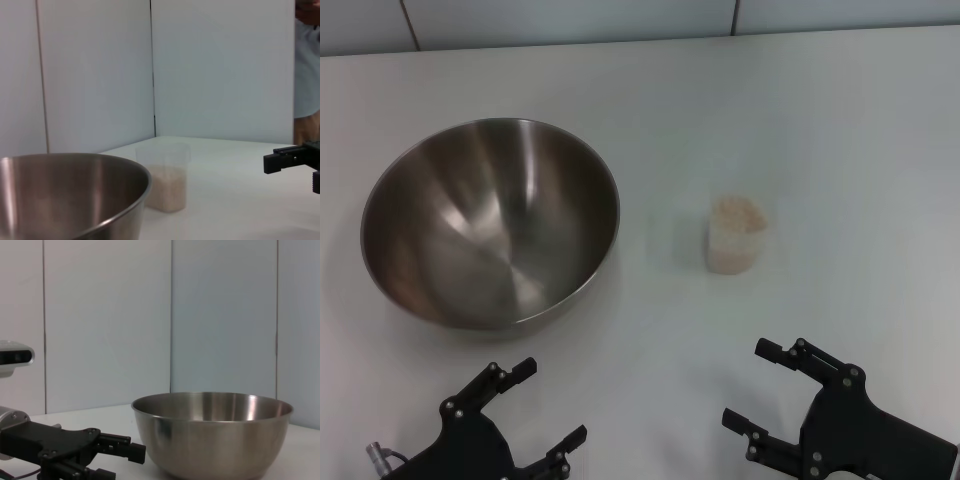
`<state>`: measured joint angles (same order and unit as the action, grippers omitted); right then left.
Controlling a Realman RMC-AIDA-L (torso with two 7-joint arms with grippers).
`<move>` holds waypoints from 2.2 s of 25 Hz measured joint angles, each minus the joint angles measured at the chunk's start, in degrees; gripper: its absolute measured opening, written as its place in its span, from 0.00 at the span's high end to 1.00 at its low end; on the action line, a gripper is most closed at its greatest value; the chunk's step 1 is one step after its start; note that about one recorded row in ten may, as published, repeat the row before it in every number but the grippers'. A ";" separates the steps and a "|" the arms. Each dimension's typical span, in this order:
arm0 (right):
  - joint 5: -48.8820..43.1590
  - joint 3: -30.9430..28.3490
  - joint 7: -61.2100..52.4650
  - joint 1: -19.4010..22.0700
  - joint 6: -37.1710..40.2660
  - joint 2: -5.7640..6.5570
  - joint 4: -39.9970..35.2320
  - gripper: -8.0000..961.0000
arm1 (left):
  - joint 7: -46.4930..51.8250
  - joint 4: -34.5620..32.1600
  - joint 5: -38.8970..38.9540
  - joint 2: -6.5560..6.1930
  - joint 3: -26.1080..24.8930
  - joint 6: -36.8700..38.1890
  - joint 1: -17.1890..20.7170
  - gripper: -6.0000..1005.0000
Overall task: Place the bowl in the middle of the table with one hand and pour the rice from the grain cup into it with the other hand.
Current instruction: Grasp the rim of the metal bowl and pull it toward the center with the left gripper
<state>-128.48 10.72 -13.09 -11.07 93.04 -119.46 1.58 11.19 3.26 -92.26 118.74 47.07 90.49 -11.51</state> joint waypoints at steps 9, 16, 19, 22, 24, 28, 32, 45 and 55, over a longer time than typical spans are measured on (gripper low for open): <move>0.00 0.00 0.00 -0.06 -0.25 0.02 0.01 0.20 | 0.00 0.16 -0.02 -0.01 0.58 0.11 -0.10 0.14; 0.00 0.00 0.02 -0.08 -0.26 0.02 0.00 0.20 | 0.56 -1.76 0.71 -0.72 -2.88 19.88 2.25 0.14; 0.02 -0.01 0.04 -0.03 -0.22 0.01 0.01 0.19 | 9.73 -7.62 1.16 -0.76 -10.17 24.55 2.08 0.14; 0.03 -0.05 0.05 -0.02 -0.23 0.01 0.00 0.20 | 22.47 -19.13 2.53 0.24 -18.39 23.62 0.15 0.14; 0.07 -0.13 0.07 0.00 -0.33 0.01 0.00 0.20 | 36.31 -30.54 3.90 0.33 -20.96 17.78 -2.84 0.14; 0.09 -0.16 0.08 0.00 -0.66 0.01 -0.01 0.19 | 51.14 -45.53 2.30 0.31 -16.89 6.78 -5.13 0.14; 0.15 -0.19 0.08 -0.07 -1.00 0.01 0.00 0.20 | 69.99 -64.77 -4.05 0.08 -3.26 -8.36 -4.29 0.14; 0.18 -0.18 0.09 -0.30 -1.56 -0.07 0.00 0.19 | 102.33 -80.16 -42.67 0.10 13.78 -18.43 -11.91 0.19; 0.18 -0.26 2.89 0.24 -1.29 0.07 1.29 0.20 | 103.42 -74.26 -48.74 -0.01 14.59 -18.95 -15.79 0.22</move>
<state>-128.31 10.46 -10.20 -10.83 91.75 -119.39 2.86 114.61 -71.00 -141.01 118.72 61.66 71.55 -27.30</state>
